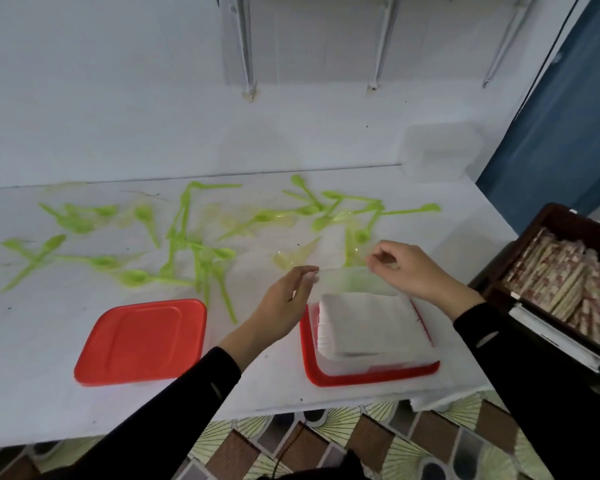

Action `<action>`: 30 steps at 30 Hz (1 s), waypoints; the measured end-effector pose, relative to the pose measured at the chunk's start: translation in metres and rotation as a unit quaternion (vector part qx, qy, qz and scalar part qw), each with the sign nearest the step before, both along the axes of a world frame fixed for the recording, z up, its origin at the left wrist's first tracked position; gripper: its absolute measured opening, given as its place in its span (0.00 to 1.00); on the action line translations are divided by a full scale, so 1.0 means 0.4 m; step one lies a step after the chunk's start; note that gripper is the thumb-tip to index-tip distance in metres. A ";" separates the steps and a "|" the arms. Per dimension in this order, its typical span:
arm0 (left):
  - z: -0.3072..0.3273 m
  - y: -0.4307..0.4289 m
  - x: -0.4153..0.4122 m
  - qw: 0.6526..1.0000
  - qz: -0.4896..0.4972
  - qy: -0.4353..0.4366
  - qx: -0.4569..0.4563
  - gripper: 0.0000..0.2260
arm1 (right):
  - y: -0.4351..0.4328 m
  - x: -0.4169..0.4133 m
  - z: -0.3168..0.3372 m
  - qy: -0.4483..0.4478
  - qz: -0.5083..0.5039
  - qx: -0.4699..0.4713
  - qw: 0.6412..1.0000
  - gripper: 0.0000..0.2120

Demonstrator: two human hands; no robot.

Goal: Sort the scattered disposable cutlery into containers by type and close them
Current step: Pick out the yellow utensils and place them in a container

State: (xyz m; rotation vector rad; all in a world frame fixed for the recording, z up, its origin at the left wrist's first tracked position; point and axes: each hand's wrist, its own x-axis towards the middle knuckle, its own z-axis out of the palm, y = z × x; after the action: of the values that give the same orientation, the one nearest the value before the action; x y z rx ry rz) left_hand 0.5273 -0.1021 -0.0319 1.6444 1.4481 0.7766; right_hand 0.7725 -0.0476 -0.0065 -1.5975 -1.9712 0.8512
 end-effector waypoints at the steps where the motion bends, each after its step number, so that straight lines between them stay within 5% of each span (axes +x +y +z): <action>1: 0.002 -0.008 -0.036 0.999 0.017 0.024 0.019 0.12 | -0.011 -0.038 0.005 0.008 0.010 0.006 1.000 0.06; 4: -0.004 -0.041 -0.152 0.988 0.079 0.113 0.077 0.12 | -0.037 -0.158 0.027 0.036 0.048 0.029 0.998 0.07; 11: -0.023 -0.232 -0.335 0.931 0.078 0.355 0.000 0.43 | -0.129 -0.447 0.030 0.138 0.132 -0.003 0.982 0.06; 14: -0.056 -0.260 -0.357 0.915 0.056 0.400 -0.013 0.36 | -0.158 -0.538 -0.012 0.176 0.125 -0.086 0.973 0.06; 20: -0.098 -0.245 -0.367 0.851 0.073 0.501 0.137 0.26 | -0.199 -0.632 -0.089 0.177 0.028 -0.286 0.942 0.14; 25: -0.051 -0.222 -0.393 0.830 0.103 0.503 0.218 0.23 | -0.207 -0.653 -0.109 0.201 0.008 -0.323 0.925 0.21; 30: 0.031 -0.232 -0.455 0.907 0.121 0.327 0.237 0.30 | -0.205 -0.682 -0.098 0.161 0.026 -0.292 0.942 0.27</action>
State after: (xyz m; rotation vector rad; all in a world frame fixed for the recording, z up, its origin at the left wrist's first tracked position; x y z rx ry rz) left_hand 0.3452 -0.1949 -0.0197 2.2683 2.0789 0.7905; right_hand 0.4997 -0.1298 -0.0457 -1.5656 -1.6121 1.7200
